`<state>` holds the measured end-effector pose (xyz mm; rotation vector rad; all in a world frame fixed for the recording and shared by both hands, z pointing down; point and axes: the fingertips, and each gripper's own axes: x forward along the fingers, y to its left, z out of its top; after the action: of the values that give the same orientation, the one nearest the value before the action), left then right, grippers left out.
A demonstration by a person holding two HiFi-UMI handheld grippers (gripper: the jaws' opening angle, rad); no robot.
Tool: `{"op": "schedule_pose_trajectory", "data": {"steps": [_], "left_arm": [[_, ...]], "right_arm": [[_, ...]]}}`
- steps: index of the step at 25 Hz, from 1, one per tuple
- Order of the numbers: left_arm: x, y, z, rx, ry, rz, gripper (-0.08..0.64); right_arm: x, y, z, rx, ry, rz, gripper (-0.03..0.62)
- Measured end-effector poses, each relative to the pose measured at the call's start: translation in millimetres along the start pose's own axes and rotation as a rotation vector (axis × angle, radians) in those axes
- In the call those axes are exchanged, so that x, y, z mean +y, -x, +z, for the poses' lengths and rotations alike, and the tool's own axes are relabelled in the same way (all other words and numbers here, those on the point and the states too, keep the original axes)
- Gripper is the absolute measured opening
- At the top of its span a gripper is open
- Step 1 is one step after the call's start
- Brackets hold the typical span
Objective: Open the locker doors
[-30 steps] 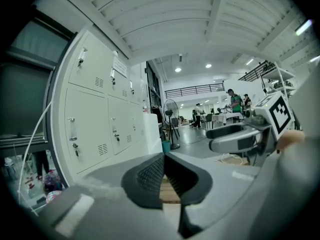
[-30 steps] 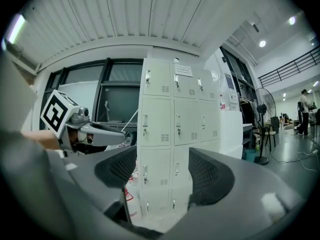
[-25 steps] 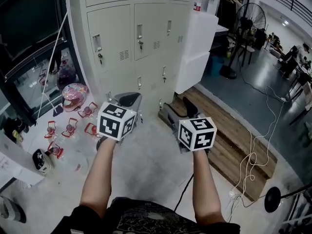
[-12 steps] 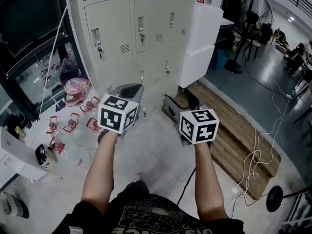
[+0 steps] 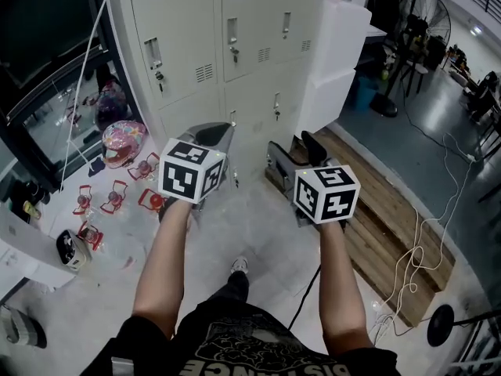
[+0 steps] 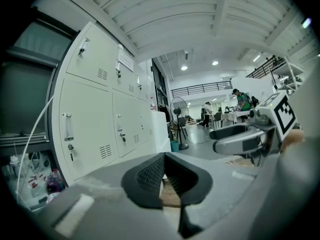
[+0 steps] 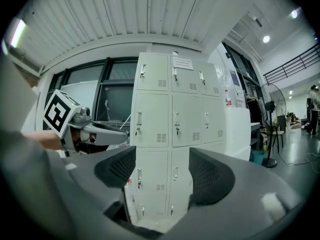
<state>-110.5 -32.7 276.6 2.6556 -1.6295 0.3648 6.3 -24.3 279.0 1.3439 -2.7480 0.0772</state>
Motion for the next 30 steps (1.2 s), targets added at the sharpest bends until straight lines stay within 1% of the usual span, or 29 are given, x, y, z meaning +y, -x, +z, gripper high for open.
{"op": "schedule_pose_trajectory", "data": {"steps": [10, 18, 25, 30], "left_arm": [[85.6, -77.3, 11.4, 0.018, 0.006, 0.03, 0.003], [151.1, -132.6, 20.6, 0.025, 0.024, 0.044, 0.003], [193.3, -170.3, 24.6, 0.016, 0.031, 0.054, 0.003], [222.1, -187.6, 32.5, 0.002, 0.03, 0.068, 0.003]], "right_arm": [[-47.5, -103.6, 11.9, 0.006, -0.019, 0.01, 0.319], [-72.7, -183.1, 30.0, 0.018, -0.009, 0.01, 0.319], [-91.4, -235.2, 39.8, 0.016, -0.005, 0.006, 0.319], [-97.5, -266.8, 48.1, 0.011, 0.0, 0.013, 0.319]]}}
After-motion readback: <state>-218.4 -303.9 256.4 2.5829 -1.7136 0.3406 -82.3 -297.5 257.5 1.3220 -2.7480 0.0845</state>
